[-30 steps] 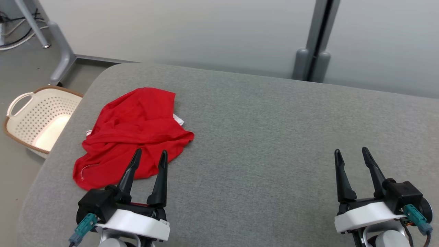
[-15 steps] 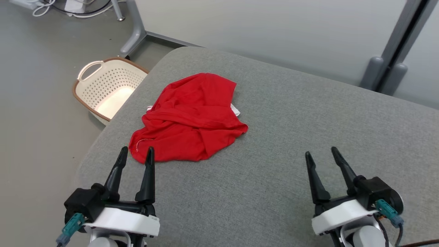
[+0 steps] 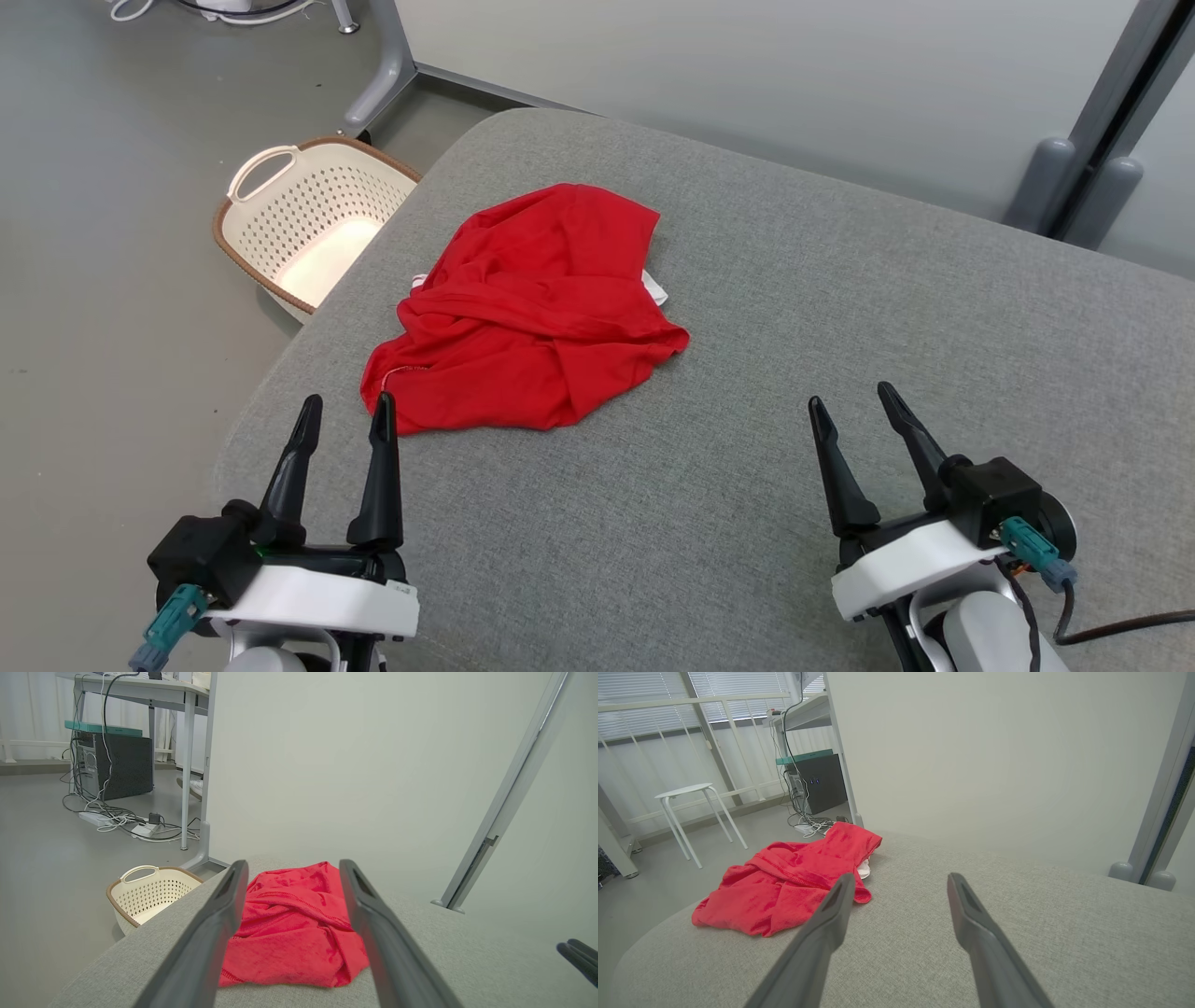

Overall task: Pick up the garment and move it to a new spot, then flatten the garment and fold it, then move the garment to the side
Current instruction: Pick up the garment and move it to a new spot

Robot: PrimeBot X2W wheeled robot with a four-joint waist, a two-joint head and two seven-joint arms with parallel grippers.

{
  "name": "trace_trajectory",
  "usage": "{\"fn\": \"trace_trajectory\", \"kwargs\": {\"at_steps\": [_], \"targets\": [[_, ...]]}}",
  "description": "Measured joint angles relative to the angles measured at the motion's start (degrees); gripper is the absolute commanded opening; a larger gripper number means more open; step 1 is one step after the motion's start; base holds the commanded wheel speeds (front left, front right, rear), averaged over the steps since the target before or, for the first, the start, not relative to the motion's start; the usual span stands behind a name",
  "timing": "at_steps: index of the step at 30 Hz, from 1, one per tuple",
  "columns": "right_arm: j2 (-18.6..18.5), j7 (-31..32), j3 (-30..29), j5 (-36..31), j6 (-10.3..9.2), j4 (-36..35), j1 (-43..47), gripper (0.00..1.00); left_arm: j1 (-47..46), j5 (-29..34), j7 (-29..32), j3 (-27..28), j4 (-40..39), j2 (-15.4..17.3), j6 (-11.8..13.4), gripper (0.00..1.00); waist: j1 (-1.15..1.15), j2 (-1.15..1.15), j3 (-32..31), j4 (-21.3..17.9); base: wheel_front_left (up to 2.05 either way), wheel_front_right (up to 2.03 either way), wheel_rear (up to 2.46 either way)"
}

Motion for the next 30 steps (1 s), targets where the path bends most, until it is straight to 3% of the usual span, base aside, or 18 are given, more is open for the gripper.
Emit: {"fn": "trace_trajectory", "kwargs": {"at_steps": [10,17,27,30], "targets": [[-0.66,0.0,-3.53,-0.93,-0.01,-0.98,0.47,1.0,-2.15,0.2,0.0,2.19,2.58,0.0,-1.04,1.0,0.0,0.0,1.19,-0.19,0.0,0.0,0.0],[-2.05,0.0,-8.21,-3.44,-0.01,-2.9,0.41,1.0,-8.56,2.79,0.0,4.65,10.34,0.27,-2.6,1.0,0.0,0.0,4.63,-0.78,0.0,0.0,0.0],[-5.67,2.46,-13.62,-6.64,-0.02,-8.46,-2.27,1.0,-25.03,1.77,4.39,1.92,31.14,7.9,-3.32,1.0,0.0,0.0,12.17,-3.23,0.0,0.0,0.0],[-6.32,3.44,-14.08,-6.7,-0.02,-10.53,-2.29,1.0,-28.69,-0.32,6.13,-2.71,34.62,9.6,-3.46,1.0,0.0,0.0,14.29,-4.0,0.0,0.0,0.0]]}}
